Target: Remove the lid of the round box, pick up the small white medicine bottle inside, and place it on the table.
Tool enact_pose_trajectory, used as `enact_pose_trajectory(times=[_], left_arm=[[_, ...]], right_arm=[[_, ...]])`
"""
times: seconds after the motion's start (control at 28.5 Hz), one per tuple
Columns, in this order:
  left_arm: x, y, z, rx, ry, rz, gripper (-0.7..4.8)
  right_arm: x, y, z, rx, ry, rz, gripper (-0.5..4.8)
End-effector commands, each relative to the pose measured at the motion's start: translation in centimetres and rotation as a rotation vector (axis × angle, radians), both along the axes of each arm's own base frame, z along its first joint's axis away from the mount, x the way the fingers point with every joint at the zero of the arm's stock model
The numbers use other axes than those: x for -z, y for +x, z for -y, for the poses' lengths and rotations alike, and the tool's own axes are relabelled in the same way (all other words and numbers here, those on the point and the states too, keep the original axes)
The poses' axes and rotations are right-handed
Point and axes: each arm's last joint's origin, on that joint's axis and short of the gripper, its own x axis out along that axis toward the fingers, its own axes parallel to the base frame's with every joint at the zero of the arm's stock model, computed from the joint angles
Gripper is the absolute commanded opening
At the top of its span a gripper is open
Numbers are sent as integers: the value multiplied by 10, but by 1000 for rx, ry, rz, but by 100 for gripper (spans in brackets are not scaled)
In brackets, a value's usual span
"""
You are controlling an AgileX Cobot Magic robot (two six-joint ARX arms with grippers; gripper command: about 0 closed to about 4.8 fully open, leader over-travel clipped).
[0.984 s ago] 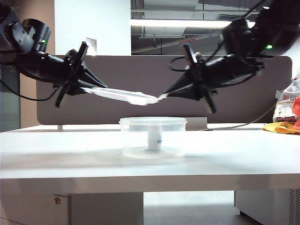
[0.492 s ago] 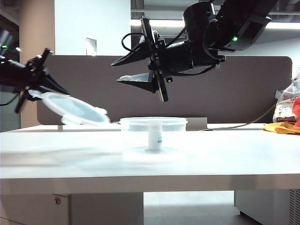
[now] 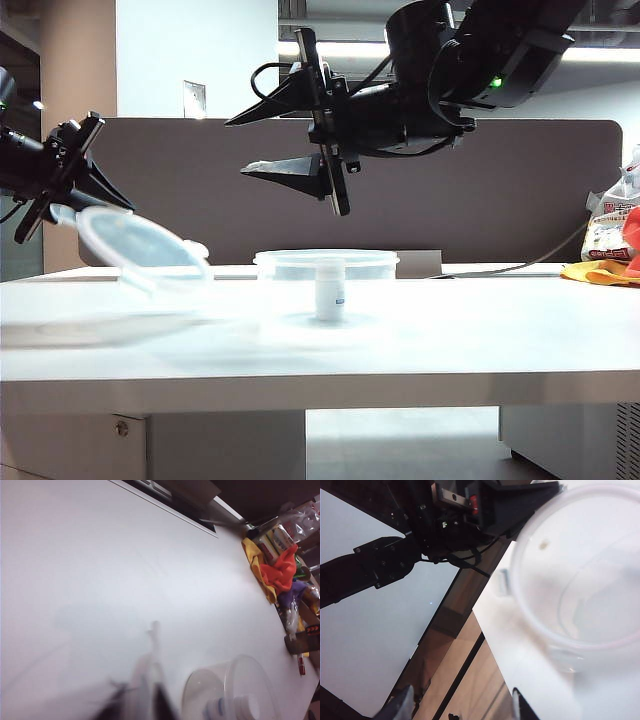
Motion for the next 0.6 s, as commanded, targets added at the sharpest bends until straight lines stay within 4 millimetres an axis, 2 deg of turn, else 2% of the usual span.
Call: enact_pose_trajectory(times=[0.04,0.11,0.42,0.6], left_arm=[[-2,0,-1,-6,-1,9,233],[-3,0,-1,-11,-10,1,252],[-10,4,-2,-16,-5,75,251],[-27,10,-6,-30,0,115,245]], right_arm=[[-8,1,1,-26,27,32,248],[-12,2,1,-42,35,42,248],[-50,11,-3,-72,96,155,247],[-74,19,3,-78,124,255,247]])
